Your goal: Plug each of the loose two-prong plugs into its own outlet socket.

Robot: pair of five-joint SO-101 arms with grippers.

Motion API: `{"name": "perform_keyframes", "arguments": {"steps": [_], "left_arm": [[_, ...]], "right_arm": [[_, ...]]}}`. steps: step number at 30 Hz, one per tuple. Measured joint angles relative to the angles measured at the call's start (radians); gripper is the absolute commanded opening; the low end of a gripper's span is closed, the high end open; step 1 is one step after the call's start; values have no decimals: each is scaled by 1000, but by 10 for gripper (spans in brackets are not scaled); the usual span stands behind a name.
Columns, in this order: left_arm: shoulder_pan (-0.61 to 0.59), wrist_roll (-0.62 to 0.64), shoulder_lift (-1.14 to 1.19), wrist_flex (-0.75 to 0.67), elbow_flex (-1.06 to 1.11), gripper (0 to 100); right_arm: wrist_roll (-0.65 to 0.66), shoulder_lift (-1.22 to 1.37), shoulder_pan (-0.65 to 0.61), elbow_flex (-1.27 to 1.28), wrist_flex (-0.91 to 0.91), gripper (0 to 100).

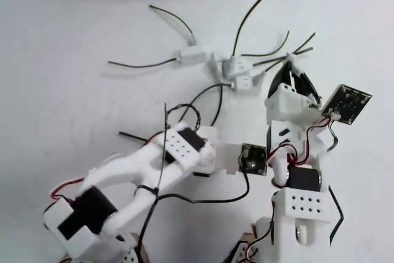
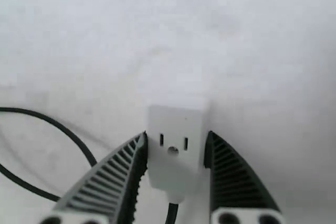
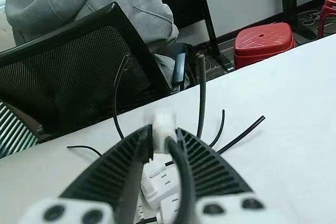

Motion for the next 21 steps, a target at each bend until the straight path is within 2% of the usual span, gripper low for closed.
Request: {"name": "perform_keyframes", "arguments": {"steps": [5,12,18,21], "left_arm": [[-51,2,-14,118,-12,24],[-226,176,0,221,-77,35],[-402,249,2,233,-94,209],[-459,299,2,233,-94,216]], "right_arm": [[0,0,-2,0,0,18],[0,0,-2,0,0,18],[0,0,-2,0,0,18],[0,0,-2,0,0,18]]}}
